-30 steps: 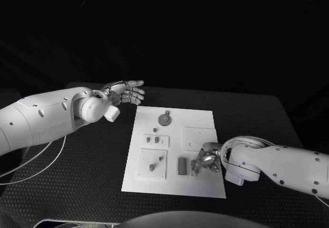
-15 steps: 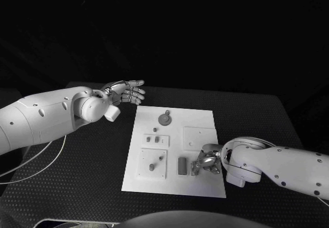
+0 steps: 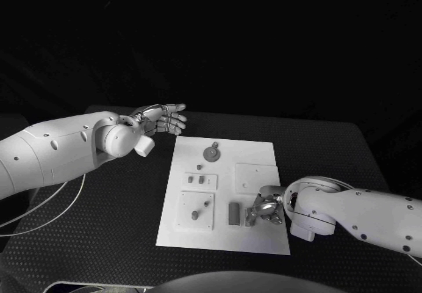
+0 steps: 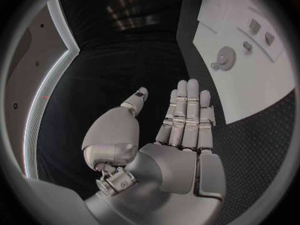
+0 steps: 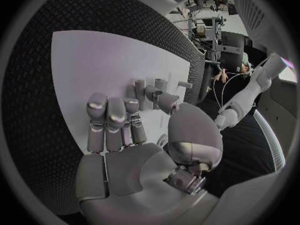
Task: Assemble the parts on the task board
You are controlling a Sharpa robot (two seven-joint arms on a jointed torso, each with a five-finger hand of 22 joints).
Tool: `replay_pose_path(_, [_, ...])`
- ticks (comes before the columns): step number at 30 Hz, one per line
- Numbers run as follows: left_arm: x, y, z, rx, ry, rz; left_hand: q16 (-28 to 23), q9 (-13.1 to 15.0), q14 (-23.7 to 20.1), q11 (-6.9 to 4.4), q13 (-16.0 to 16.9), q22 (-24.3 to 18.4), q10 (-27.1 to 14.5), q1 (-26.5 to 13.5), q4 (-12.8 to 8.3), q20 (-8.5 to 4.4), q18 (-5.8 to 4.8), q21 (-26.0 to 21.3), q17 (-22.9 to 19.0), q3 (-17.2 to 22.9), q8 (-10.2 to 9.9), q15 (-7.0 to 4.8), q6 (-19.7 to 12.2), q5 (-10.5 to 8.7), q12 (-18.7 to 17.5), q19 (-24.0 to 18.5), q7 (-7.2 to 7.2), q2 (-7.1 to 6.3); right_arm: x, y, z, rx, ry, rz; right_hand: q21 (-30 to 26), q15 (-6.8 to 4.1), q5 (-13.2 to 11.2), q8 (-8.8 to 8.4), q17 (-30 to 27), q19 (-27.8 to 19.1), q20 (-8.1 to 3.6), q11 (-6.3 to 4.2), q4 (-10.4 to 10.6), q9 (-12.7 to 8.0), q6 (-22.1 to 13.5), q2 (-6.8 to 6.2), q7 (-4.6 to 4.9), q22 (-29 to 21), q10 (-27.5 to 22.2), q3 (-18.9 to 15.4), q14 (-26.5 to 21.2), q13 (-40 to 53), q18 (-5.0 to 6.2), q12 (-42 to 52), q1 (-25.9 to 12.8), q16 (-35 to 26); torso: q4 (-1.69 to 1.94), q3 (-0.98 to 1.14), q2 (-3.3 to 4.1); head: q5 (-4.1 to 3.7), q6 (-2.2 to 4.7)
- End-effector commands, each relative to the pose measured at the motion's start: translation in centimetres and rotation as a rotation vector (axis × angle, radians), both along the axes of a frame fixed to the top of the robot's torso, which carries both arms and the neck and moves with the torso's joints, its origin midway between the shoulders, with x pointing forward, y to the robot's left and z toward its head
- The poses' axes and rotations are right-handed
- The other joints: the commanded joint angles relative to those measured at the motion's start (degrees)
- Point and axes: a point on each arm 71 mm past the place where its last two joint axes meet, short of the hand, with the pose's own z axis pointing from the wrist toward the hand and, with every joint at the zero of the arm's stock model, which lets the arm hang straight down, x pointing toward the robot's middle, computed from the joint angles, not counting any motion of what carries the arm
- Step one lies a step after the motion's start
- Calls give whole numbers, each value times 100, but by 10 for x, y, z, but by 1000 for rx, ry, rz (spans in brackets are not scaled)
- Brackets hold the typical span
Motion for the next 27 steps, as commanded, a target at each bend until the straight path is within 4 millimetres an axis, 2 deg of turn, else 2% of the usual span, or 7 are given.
replay_pose_path(1, [0, -3, 1, -5, -4, -19, -32, -8, -45, -17, -10, 112, -23, 26, 33, 8, 55, -28, 8, 8, -27, -3, 40, 2, 20, -8, -6, -28, -3, 7, 0, 30, 9, 28, 25, -37, -21, 7, -3, -27, 3, -38, 34, -13, 25, -10, -2, -7, 14, 7, 11, -10, 332, 12, -74, 17, 2, -1, 1, 5, 4])
replay_pose_path(5, [0, -2, 1, -1, -5, -18, -32, -9, -46, -17, -10, 112, -24, 28, 33, 8, 55, -28, 8, 8, -27, -3, 39, 2, 20, -8, -6, -28, -4, 8, 0, 34, 14, 34, 31, -42, -130, 9, -4, -35, 1, -40, 82, -27, 25, -89, -4, -15, 12, 5, 4, -11, 332, 10, -118, 9, 4, -2, 2, 11, -5])
replay_pose_path(8, [-1, -2, 1, -1, -4, -20, -33, -9, -46, -17, -11, 112, -24, 28, 34, 8, 55, -28, 8, 8, -27, -3, 39, 2, 20, -8, -6, -28, -4, 8, 1, 40, 10, 34, 37, -43, -291, 11, -4, -38, -2, -39, 180, -44, 22, -259, -3, -31, 8, 12, -1, -12, 332, 7, -161, 0, 3, -4, 2, 12, -11])
replay_pose_path(12, [-1, -2, 1, -1, -4, -20, -33, -9, -46, -17, -11, 112, -24, 29, 34, 8, 55, -28, 8, 8, -28, -3, 39, 2, 20, -8, -6, -28, -3, 9, 1, 49, 0, 30, 42, -42, -338, 12, -10, -37, -2, -36, 215, -49, 19, -309, -2, -35, 6, -17, -7, -11, 332, 7, -193, -9, 0, -6, 1, 4, -6])
replay_pose_path(15, [-1, -2, 1, 1, -3, -19, -33, -9, -46, -17, -11, 112, -24, 29, 34, 8, 55, -28, 8, 8, -28, -3, 39, 2, 20, -8, -5, -28, -3, 8, 1, 50, -4, 28, 52, -38, -493, 14, -15, -35, 10, -29, 300, -51, 12, -510, 7, -36, 2, -189, -16, -10, 330, 8, -377, -17, 1, -4, 1, 7, -6])
replay_pose_path(17, [-1, -2, 1, 4, -4, -22, -33, -9, -47, -17, -11, 112, -25, 30, 34, 8, 55, -28, 8, 8, -28, -3, 38, 2, 20, -8, -5, -28, -3, 8, 1, 48, -4, 30, 55, -41, -490, 16, -16, -36, 6, -34, 334, -49, 3, -573, 4, -40, -2, -271, -21, -8, 332, 9, -425, -19, 0, -3, -1, 5, -3])
replay_pose_path(27, [-1, -2, 1, 4, -4, -23, -33, -10, -47, -17, -13, 112, -25, 51, 35, 9, 57, -28, 8, 17, -28, -3, 40, 3, 22, -9, -6, -1, -3, 8, 1, 48, -3, 34, 60, -55, -487, 35, -10, -50, -32, -43, 293, -39, -15, -565, -5, -58, -12, -397, -33, -3, 332, 14, -287, -21, -2, 0, 0, 15, -6])
